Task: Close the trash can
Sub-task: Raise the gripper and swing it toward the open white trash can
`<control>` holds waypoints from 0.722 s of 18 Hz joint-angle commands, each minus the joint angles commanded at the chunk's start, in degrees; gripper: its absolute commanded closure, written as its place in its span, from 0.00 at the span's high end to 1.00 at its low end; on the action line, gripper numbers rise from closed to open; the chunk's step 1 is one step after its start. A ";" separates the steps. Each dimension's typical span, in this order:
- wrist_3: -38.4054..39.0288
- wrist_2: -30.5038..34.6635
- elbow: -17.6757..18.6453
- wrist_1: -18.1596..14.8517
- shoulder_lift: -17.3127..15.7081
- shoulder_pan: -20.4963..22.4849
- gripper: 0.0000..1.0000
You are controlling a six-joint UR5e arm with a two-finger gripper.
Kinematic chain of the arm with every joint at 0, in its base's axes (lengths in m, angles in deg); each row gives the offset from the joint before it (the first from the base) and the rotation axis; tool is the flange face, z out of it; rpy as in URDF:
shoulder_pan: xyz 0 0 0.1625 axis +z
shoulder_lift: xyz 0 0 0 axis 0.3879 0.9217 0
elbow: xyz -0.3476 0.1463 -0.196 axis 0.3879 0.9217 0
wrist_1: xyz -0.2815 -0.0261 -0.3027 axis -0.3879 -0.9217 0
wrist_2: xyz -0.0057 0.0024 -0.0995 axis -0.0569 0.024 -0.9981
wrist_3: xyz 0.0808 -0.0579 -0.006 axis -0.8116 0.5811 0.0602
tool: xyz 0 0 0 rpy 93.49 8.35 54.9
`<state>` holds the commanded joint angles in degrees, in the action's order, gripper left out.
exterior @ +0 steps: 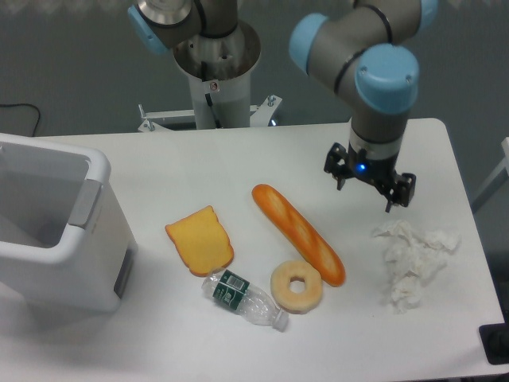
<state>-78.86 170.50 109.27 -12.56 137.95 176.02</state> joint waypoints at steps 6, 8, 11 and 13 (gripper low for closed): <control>0.61 -1.14 0.00 -0.43 -2.19 -0.43 1.00; 1.05 -1.14 0.70 -1.13 -4.82 -0.70 1.00; 5.95 0.17 4.38 -1.40 -10.70 -1.67 1.00; 11.84 0.44 5.80 -0.96 -13.00 -3.85 1.00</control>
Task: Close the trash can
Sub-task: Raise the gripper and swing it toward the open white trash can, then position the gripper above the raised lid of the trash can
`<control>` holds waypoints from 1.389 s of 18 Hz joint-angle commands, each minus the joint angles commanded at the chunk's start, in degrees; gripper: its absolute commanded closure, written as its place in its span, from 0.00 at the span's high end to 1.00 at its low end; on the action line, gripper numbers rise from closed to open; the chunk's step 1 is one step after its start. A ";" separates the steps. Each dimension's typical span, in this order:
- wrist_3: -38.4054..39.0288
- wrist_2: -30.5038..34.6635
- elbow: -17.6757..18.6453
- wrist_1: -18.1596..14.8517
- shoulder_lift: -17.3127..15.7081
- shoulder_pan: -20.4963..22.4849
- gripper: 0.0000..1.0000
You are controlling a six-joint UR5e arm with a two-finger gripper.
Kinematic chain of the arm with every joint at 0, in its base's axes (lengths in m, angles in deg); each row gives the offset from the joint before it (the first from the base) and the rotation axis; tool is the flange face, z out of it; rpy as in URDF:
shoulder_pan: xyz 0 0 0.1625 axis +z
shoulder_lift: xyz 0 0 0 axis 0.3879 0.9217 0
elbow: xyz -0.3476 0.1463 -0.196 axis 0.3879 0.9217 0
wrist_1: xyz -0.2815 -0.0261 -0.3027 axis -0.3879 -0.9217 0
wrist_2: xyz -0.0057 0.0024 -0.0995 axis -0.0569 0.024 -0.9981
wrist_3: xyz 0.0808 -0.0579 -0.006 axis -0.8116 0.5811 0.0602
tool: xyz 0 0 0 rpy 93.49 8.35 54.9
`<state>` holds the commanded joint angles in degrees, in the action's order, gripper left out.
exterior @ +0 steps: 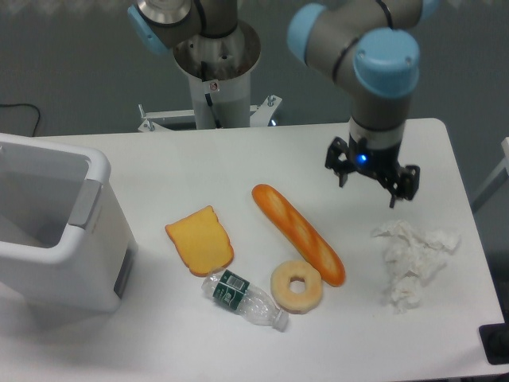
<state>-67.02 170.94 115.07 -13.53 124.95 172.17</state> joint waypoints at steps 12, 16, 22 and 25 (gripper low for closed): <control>36.65 -6.24 1.14 -0.61 -13.19 -20.38 1.00; 41.94 -11.76 0.88 -0.18 -13.46 -27.69 1.00; 42.30 -22.23 -0.79 0.00 -13.54 -35.95 1.00; 42.65 -22.41 -0.79 0.00 -13.37 -39.64 1.00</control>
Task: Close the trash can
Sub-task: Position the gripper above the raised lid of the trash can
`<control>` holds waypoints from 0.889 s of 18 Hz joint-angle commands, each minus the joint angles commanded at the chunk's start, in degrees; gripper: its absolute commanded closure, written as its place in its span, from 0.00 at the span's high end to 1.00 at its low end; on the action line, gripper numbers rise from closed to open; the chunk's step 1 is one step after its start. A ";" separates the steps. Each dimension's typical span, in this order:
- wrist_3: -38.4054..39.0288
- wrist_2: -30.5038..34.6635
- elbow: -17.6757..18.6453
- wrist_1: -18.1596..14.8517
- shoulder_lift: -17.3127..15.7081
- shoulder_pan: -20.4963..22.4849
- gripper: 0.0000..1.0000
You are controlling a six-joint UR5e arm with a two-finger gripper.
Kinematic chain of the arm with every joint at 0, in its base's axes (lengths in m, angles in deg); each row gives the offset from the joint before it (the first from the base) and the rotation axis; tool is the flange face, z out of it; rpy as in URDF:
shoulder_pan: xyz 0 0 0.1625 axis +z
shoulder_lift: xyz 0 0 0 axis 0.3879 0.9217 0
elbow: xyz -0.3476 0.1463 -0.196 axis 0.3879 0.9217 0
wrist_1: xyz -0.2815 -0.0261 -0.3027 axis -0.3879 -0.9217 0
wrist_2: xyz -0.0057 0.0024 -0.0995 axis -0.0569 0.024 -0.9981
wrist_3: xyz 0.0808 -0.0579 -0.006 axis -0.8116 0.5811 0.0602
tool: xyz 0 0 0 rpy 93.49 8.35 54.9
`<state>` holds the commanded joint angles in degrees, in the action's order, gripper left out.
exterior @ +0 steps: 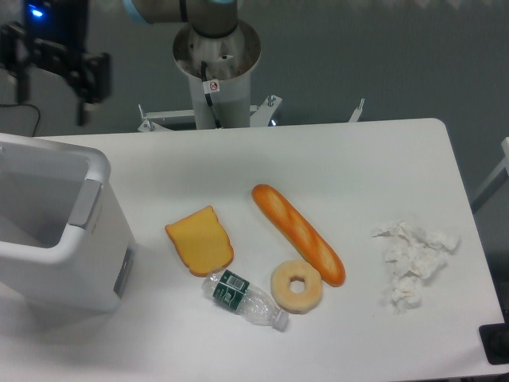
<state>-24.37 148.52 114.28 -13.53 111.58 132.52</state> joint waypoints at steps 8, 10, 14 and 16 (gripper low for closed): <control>2.98 0.61 -0.70 2.72 1.67 -7.83 1.00; 4.30 1.58 -2.10 2.99 2.90 -8.53 1.00; 6.50 4.30 -4.83 3.43 6.06 -8.80 1.00; 7.12 5.36 -4.83 4.13 6.24 -8.80 1.00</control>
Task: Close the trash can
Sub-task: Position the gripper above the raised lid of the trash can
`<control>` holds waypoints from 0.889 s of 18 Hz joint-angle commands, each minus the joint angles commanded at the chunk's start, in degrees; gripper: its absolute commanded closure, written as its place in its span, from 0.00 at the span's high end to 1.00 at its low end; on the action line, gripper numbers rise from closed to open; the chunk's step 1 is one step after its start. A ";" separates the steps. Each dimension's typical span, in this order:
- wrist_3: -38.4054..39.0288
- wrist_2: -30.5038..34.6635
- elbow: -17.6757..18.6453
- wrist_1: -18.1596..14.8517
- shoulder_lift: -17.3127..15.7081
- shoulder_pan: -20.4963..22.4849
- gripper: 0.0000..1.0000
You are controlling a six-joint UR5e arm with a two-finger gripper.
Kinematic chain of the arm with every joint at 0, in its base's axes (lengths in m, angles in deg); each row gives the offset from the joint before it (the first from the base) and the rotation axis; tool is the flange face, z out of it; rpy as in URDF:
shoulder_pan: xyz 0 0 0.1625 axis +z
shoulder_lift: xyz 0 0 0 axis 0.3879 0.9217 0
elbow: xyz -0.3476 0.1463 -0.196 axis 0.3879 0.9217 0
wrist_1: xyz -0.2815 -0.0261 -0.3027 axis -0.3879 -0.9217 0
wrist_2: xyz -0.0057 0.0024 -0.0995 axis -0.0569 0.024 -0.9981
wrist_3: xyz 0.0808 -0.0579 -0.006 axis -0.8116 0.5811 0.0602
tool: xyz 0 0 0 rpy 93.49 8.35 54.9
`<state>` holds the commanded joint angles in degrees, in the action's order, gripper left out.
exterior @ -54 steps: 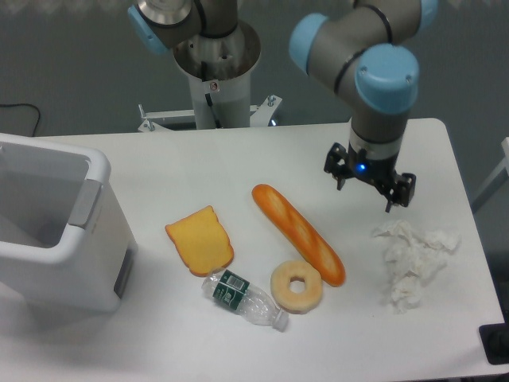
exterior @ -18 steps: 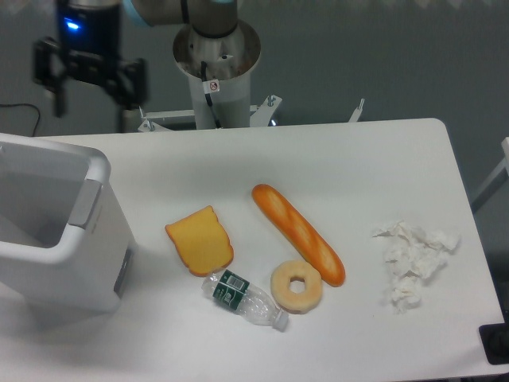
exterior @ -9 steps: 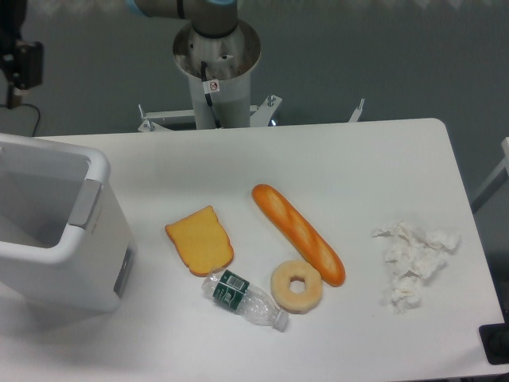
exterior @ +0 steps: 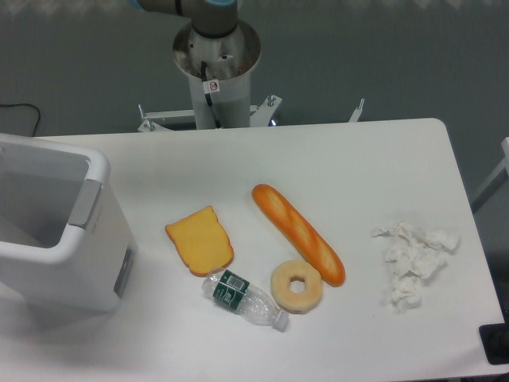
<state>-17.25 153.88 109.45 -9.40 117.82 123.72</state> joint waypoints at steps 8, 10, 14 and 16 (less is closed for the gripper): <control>1.32 3.69 0.09 0.27 -0.09 0.26 1.00; 1.32 4.92 0.17 1.75 -0.17 0.53 1.00; 2.02 6.51 0.09 2.46 -0.52 2.37 1.00; 2.02 6.51 0.09 2.46 -0.70 3.60 1.00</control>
<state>-15.22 160.39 109.54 -6.93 117.12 127.32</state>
